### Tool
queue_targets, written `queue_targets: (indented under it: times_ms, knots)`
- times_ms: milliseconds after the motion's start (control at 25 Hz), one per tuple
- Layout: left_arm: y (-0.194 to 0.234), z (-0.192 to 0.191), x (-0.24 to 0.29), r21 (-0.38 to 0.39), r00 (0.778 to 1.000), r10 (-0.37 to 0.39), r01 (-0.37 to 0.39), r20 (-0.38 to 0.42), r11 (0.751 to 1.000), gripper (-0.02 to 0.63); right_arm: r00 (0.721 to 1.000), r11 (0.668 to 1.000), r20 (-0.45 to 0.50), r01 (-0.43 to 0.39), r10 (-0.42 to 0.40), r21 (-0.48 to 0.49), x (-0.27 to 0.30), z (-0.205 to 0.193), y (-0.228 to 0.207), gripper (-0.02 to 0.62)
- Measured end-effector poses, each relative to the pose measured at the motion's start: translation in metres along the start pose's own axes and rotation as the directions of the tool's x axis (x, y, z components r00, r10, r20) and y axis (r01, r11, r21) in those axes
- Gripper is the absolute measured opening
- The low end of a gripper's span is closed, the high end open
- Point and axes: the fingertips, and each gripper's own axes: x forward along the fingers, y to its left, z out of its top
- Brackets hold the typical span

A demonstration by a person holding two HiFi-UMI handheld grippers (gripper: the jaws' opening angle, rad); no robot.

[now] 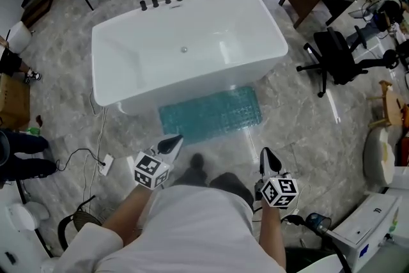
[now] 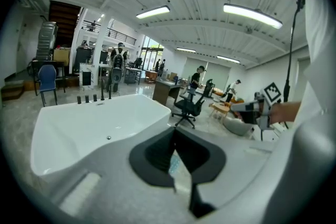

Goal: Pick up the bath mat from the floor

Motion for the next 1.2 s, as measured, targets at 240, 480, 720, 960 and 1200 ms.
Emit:
queue_targets:
  times_ms: [240, 480, 720, 960, 1200]
  knots:
    - [-0.004, 0.000, 0.015, -0.023, 0.999, 0.044, -0.045, -0.007, 0.999, 0.003, 0.999, 1.000, -0.032, -0.030, 0.030, -0.001, 0.018, 0.007, -0.021, 0.005]
    - [-0.015, 0.004, 0.045, -0.063, 0.991, 0.133, -0.133, -0.002, 0.989, 0.003, 0.990, 0.993, -0.082, -0.119, 0.116, -0.027, 0.043, 0.020, -0.058, 0.005]
    - [-0.042, 0.015, 0.089, -0.131, 0.970, 0.244, -0.240, 0.012, 0.962, 0.003, 0.968, 0.975, -0.149, -0.211, 0.200, -0.063, 0.067, 0.046, -0.121, 0.005]
    - [-0.063, 0.017, 0.136, -0.192, 0.938, 0.347, -0.339, 0.010, 0.921, 0.003, 0.933, 0.947, -0.221, -0.309, 0.283, -0.094, 0.093, 0.058, -0.177, 0.005]
    - [-0.081, 0.010, 0.169, -0.228, 0.911, 0.411, -0.401, -0.003, 0.887, 0.003, 0.880, 0.904, -0.320, -0.408, 0.352, -0.127, 0.116, 0.050, -0.211, 0.005]
